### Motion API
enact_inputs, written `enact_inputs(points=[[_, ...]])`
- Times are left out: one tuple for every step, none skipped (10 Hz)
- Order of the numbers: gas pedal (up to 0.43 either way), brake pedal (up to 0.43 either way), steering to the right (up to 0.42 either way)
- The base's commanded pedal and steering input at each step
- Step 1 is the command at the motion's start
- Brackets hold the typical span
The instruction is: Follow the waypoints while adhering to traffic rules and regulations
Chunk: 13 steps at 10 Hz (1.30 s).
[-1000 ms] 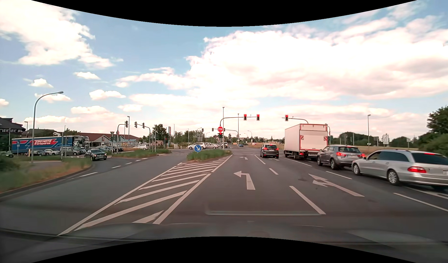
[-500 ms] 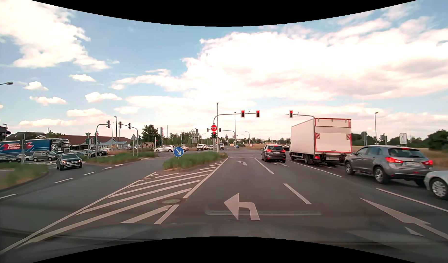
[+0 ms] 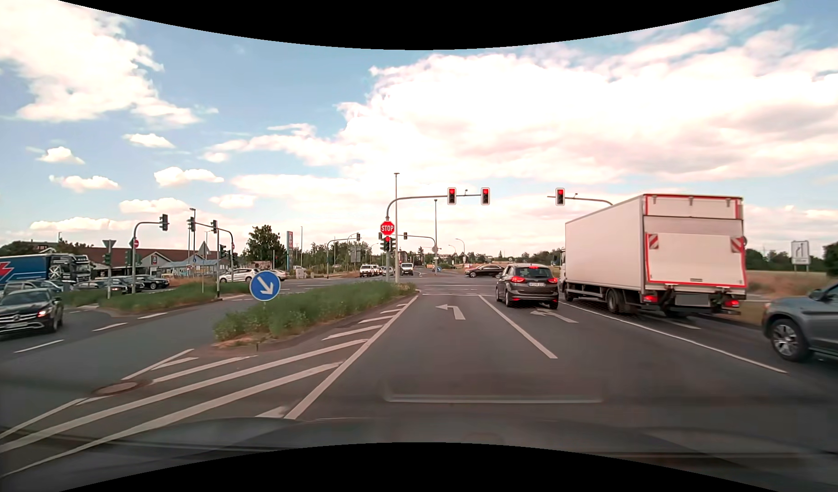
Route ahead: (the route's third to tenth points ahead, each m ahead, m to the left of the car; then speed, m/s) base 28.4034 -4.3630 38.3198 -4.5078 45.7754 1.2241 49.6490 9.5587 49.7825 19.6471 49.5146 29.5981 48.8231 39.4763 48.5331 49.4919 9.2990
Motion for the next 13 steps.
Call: enact_inputs(points=[[0.0, 0.0, 0.003], [0.0, 0.0, 0.003], [0.0, 0.0, 0.002], [0.0, 0.0, 0.002], [0.0, 0.0, 0.002], [0.0, 0.0, 0.002], [0.0, 0.0, 0.001], [0.0, 0.0, 0.001], [0.0, 0.0, 0.001], [0.0, 0.018, 0.001], [0.0, 0.091, 0.0], [0.0, 0.14, -0.003], [0.0, 0.183, -0.006]])
